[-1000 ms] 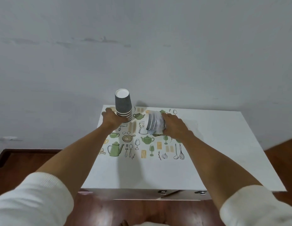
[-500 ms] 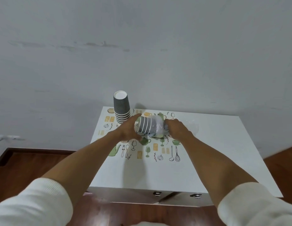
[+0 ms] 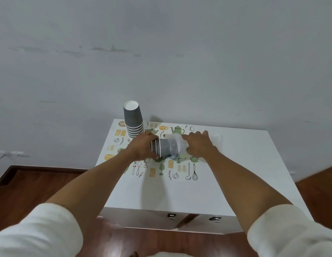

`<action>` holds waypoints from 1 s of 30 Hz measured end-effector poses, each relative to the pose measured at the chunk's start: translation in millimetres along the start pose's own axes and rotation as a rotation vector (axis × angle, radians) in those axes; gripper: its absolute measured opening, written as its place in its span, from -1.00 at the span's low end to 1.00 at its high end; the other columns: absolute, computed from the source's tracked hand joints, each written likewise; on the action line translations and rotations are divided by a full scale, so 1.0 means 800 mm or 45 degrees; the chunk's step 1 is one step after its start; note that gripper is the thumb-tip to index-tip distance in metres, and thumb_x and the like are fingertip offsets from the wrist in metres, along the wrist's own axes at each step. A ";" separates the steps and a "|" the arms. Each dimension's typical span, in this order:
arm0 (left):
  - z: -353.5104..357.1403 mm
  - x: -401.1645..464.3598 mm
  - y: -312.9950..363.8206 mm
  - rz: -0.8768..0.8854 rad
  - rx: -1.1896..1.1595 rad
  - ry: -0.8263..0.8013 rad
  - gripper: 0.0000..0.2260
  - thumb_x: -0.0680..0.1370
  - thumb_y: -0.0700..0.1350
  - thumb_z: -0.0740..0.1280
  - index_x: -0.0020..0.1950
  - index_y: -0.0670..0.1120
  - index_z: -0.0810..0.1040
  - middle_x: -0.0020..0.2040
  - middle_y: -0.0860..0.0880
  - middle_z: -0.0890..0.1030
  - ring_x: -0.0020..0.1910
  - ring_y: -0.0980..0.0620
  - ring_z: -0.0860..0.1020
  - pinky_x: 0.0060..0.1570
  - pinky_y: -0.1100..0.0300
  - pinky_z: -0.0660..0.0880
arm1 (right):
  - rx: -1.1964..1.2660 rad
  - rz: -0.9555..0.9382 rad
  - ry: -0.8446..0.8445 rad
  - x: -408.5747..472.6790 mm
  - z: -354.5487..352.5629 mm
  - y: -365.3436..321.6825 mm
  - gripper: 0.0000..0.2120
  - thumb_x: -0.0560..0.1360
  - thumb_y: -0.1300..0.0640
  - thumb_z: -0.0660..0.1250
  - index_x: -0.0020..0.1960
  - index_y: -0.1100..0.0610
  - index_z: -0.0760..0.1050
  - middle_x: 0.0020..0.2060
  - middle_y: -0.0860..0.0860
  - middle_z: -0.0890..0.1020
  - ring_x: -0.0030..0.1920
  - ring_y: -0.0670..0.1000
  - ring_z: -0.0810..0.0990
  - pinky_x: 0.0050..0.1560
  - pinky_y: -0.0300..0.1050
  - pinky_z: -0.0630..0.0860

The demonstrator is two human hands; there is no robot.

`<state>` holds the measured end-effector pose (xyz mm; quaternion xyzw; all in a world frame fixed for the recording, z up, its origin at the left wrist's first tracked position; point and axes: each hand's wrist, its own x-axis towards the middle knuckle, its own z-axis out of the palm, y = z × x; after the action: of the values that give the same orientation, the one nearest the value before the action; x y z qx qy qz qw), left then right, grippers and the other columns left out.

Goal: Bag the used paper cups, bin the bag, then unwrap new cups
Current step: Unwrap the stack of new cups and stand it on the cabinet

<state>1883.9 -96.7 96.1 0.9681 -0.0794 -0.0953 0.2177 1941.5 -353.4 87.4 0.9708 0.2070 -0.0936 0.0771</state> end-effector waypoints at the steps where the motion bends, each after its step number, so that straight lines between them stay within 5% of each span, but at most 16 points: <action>1: -0.004 -0.001 0.002 0.009 0.025 0.020 -0.21 0.30 0.13 0.65 0.46 -0.05 0.51 0.29 -0.03 0.51 0.23 -0.06 0.50 0.18 0.05 0.49 | 0.003 0.036 0.023 -0.001 0.000 0.003 -0.52 0.50 0.10 0.26 0.41 -0.07 0.38 0.14 0.01 0.56 0.18 0.12 0.52 0.20 0.10 0.25; 6: -0.027 -0.009 0.002 -0.046 0.017 0.155 -0.41 0.36 0.21 0.58 0.29 -0.05 0.60 0.06 0.01 0.66 0.02 -0.05 0.63 0.01 0.03 0.62 | 0.042 0.251 0.093 -0.001 -0.001 0.017 -0.59 0.58 0.12 0.22 0.42 0.06 0.35 0.16 0.06 0.58 0.18 0.15 0.56 0.22 0.08 0.30; 15: -0.049 -0.033 0.001 -0.154 -0.480 0.434 -0.37 0.53 0.36 0.37 0.46 0.07 0.31 0.15 0.07 0.64 0.05 -0.03 0.67 0.04 0.00 0.61 | 0.166 0.328 0.147 0.008 -0.021 0.010 -0.64 0.58 0.10 0.23 0.36 0.08 0.37 0.15 0.07 0.60 0.19 0.16 0.56 0.13 0.05 0.32; 18: -0.057 -0.033 0.006 -0.062 -0.868 0.520 -0.43 0.59 0.24 0.41 0.52 0.12 0.29 0.23 0.13 0.66 0.10 0.06 0.71 0.13 -0.10 0.65 | 0.157 0.313 0.145 0.012 -0.019 -0.001 -0.69 0.58 0.10 0.23 0.31 0.07 0.39 0.11 0.05 0.60 0.16 0.15 0.57 0.05 0.04 0.28; 22: -0.073 -0.024 0.021 -0.127 -1.151 0.671 -0.24 0.56 0.09 0.52 0.65 -0.01 0.22 0.23 0.12 0.62 0.14 0.20 0.66 0.14 0.13 0.60 | 0.163 0.290 0.122 0.017 -0.012 -0.016 -0.66 0.56 0.13 0.24 0.33 0.07 0.40 0.12 0.04 0.60 0.15 0.14 0.57 0.06 0.04 0.28; 26: -0.098 -0.006 0.016 -0.077 -1.185 0.846 -0.32 0.48 -0.01 0.59 0.54 -0.04 0.40 0.27 0.04 0.64 0.13 0.10 0.69 0.14 0.09 0.64 | 0.183 0.253 0.143 0.022 -0.008 -0.024 -0.63 0.58 0.11 0.23 0.38 0.06 0.38 0.17 0.05 0.59 0.20 0.14 0.56 0.16 0.07 0.32; 30: -0.129 0.006 -0.001 -0.062 -1.079 0.975 -0.28 0.42 -0.05 0.62 0.51 -0.04 0.40 0.29 0.06 0.60 0.21 0.09 0.61 0.11 0.31 0.56 | 0.186 0.249 0.149 0.022 -0.009 -0.029 -0.68 0.58 0.12 0.22 0.33 0.08 0.40 0.15 0.06 0.58 0.19 0.15 0.56 0.17 0.06 0.34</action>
<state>1910.9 -55.2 186.4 0.7633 0.0727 0.2339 0.5978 1948.8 -324.7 88.1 0.9932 0.1082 -0.0438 0.0028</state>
